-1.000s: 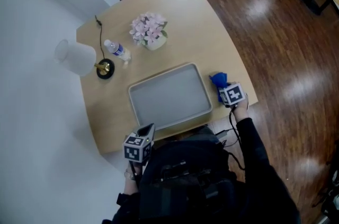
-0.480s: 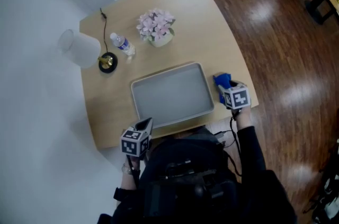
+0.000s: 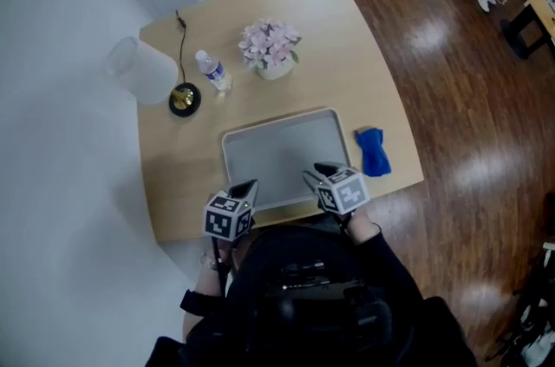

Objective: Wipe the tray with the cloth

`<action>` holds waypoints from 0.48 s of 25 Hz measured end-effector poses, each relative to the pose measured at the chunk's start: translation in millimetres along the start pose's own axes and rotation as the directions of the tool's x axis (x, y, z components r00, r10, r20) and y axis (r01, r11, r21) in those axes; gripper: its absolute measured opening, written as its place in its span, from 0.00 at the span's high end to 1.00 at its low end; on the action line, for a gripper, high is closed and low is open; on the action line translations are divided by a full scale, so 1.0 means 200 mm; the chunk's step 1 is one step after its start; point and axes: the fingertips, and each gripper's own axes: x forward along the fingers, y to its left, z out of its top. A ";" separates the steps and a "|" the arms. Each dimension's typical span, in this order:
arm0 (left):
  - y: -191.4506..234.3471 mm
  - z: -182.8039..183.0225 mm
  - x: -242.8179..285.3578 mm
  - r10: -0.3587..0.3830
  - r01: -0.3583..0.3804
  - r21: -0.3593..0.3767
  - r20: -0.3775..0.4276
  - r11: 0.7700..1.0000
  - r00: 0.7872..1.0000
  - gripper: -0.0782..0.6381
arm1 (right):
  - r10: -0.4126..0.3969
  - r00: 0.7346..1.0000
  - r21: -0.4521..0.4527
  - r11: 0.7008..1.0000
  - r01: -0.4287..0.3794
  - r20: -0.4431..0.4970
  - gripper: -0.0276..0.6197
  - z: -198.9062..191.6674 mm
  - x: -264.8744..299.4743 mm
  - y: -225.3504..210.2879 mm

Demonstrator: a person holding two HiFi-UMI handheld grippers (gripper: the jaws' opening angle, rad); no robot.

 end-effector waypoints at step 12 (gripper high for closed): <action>-0.04 -0.01 0.02 -0.049 0.050 -0.029 0.020 0.998 0.999 0.89 | 0.060 0.998 -0.087 0.994 -0.059 0.013 0.95 0.03 0.02 0.16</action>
